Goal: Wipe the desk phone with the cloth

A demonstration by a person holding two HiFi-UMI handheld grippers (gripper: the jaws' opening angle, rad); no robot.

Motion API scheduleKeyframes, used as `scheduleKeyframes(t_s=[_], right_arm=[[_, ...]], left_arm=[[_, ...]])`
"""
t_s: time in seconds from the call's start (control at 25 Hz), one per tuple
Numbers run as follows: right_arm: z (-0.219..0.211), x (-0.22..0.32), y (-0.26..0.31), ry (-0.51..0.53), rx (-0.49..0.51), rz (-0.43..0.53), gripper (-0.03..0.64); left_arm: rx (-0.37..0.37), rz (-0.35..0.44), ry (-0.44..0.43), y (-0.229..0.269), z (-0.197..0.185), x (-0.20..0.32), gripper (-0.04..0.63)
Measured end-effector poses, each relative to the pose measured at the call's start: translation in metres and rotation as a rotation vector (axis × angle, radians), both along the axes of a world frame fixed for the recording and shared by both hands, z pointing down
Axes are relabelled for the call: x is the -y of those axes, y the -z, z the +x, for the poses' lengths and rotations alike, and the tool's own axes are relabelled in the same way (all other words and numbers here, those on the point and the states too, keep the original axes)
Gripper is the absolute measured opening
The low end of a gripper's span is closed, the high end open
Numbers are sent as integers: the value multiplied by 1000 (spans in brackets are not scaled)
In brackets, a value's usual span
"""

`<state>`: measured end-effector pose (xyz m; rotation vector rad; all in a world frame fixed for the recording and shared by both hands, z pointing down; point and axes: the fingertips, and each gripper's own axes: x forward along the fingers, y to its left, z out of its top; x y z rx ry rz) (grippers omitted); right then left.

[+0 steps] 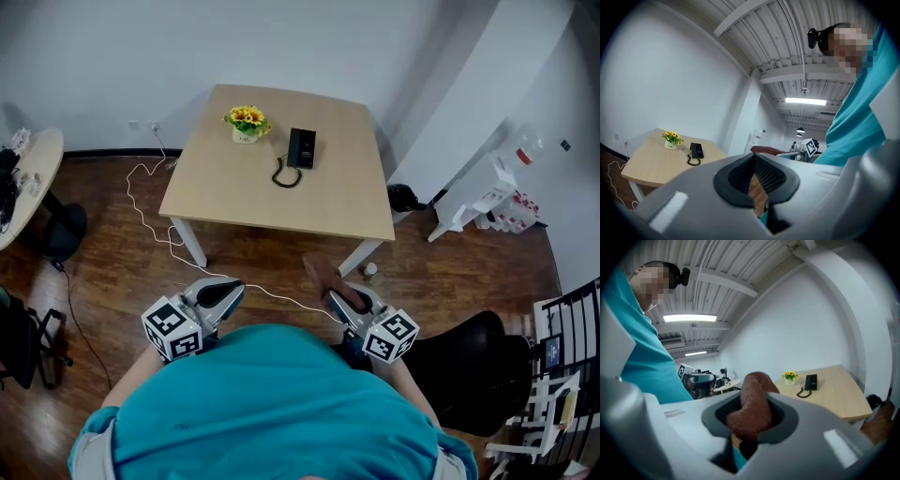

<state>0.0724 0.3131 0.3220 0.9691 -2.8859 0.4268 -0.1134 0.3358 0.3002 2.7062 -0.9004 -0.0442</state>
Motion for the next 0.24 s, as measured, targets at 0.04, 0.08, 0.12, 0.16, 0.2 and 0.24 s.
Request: scheduleKeyframes(t_s=[0.04, 0.08, 0.12, 0.16, 0.2, 0.24], right_arm=[[-1, 0, 1, 4, 0, 2, 80], [-1, 0, 1, 7, -1, 5, 80], [-2, -1, 1, 9, -1, 7, 80], [-2, -1, 1, 10, -1, 8, 80], [-2, -2, 2, 11, -2, 9, 80], [-2, -2, 2, 12, -2, 11, 80]], left_arm=[[-3, -5, -1, -2, 2, -1, 6], [-4, -11, -1, -3, 3, -3, 6], [-4, -16, -4, -4, 5, -4, 6], [-1, -23, -8, -5, 6, -6, 6], [3, -29, -13, -6, 7, -7, 6], [7, -36, -18, -7, 9, -9, 6]])
